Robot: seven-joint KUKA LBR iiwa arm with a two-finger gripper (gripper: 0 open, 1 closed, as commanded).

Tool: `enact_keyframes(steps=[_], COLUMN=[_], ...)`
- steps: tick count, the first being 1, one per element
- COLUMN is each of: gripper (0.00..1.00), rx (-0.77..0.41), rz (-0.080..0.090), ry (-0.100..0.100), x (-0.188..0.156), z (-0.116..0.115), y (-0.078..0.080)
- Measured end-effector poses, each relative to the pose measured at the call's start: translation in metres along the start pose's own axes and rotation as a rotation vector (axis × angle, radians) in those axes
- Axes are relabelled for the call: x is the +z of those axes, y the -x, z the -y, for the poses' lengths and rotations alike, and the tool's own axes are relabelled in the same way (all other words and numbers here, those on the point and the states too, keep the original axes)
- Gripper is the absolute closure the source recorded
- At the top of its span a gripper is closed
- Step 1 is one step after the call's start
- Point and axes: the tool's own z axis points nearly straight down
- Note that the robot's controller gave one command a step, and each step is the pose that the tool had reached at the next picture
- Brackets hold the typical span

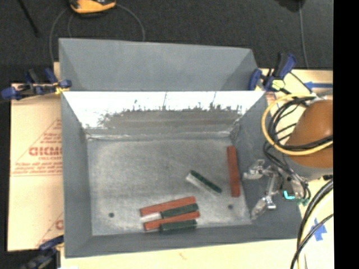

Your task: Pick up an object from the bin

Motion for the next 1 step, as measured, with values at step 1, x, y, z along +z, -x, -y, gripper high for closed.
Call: enact_keyframes(steps=[1], gripper=[0.0], rx=[-0.003], rz=[0.006], ry=[-0.002], x=[-0.003], z=[-0.0004], y=[0.002])
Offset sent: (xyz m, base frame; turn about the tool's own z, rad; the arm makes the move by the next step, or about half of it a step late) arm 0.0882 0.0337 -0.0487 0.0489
